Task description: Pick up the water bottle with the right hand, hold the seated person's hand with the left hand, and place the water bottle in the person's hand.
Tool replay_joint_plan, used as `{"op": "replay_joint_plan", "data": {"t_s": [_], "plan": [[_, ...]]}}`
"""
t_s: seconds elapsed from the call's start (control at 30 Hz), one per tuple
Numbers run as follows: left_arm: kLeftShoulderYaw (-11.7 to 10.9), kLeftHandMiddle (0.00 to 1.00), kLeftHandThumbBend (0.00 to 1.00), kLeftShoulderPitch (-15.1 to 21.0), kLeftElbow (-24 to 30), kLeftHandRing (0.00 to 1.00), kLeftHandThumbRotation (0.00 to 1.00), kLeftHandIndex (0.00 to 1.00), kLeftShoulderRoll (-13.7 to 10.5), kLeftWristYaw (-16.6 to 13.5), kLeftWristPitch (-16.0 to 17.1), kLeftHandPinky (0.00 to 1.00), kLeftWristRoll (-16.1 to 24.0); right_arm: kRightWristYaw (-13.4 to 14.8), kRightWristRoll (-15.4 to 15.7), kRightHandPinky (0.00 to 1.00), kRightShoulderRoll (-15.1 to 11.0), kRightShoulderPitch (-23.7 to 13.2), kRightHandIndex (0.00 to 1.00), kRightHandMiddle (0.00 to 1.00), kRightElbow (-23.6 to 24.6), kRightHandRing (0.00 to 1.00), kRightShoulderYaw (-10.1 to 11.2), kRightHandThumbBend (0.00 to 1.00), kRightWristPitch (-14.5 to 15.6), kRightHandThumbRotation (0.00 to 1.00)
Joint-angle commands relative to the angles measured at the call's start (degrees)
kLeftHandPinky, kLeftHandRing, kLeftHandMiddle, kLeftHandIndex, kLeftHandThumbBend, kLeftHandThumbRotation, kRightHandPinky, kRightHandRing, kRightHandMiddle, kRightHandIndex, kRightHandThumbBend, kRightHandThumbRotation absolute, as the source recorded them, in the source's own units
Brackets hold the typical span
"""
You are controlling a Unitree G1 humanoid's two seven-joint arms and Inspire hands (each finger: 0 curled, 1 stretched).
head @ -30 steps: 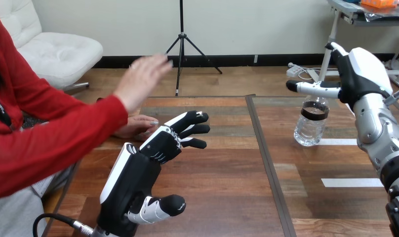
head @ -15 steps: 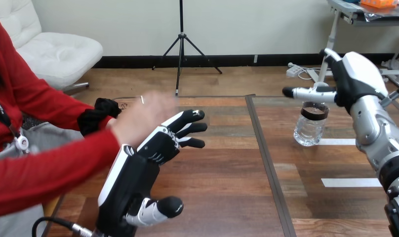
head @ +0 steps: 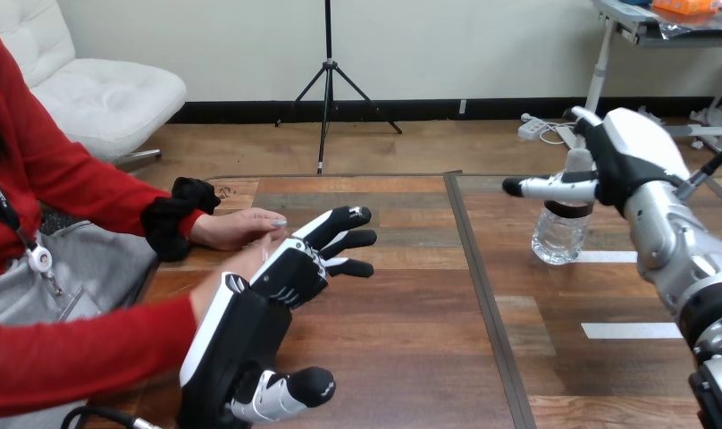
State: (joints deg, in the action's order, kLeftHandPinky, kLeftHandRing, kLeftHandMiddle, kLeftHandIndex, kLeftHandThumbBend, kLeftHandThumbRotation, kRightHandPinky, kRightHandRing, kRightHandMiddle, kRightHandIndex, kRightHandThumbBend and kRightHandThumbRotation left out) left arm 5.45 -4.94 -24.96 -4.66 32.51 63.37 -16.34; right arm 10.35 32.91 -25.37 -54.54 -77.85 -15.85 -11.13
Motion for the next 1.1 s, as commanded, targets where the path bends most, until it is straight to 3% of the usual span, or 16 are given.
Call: {"op": "replay_joint_plan", "data": {"t_s": [0.0,0.13,0.23,0.33,0.5,0.63,1.07], "plan": [[0.28,0.88,1.0,1.25,3.48,0.84,0.76,0.86,-0.03,-0.88,0.08,0.7,0.21,-0.54,0.8,0.81,1.4,-4.78,0.94,0.91,-0.2,0.89,-1.16,1.0,0.51,0.58],[0.55,0.87,1.0,1.09,3.7,0.83,0.76,0.86,-0.15,-0.93,0.26,0.7,-0.11,-0.91,1.17,0.81,1.6,-4.67,0.93,0.9,-0.28,0.89,-1.4,1.0,0.83,0.59],[0.65,0.88,1.0,1.16,3.4,0.84,0.76,0.87,-0.19,-0.86,0.85,0.7,-0.25,-1.07,1.19,0.69,1.71,-4.6,0.91,0.78,-0.26,0.8,-1.43,1.0,0.83,0.6],[0.41,0.88,1.0,0.8,3.59,0.83,0.76,0.86,-0.01,-1.44,1.09,0.7,0.47,-1.71,0.97,0.67,1.74,-4.52,0.89,0.78,-0.28,0.78,-1.41,1.0,0.99,0.6],[0.58,0.87,1.0,-0.16,4.97,0.83,0.73,0.86,0.33,-2.46,-0.2,0.7,0.75,-1.45,1.75,0.66,1.43,-4.03,0.84,0.75,-0.46,0.74,-2.23,1.0,0.45,0.68],[1.12,0.88,1.0,0.24,4.05,0.83,0.7,0.86,0.14,-1.75,0.91,0.7,-0.46,-2.22,1.36,0.64,1.39,-3.93,0.78,0.72,-0.38,0.69,-2.06,1.0,-0.14,0.74],[1.59,0.88,1.0,-0.05,4.59,0.84,0.7,0.86,0.07,-1.76,-0.29,0.71,-0.75,-4.01,0.09,0.5,0.76,-3.38,0.46,0.47,-0.32,0.45,-1.11,1.0,-3.36,0.76]]}}
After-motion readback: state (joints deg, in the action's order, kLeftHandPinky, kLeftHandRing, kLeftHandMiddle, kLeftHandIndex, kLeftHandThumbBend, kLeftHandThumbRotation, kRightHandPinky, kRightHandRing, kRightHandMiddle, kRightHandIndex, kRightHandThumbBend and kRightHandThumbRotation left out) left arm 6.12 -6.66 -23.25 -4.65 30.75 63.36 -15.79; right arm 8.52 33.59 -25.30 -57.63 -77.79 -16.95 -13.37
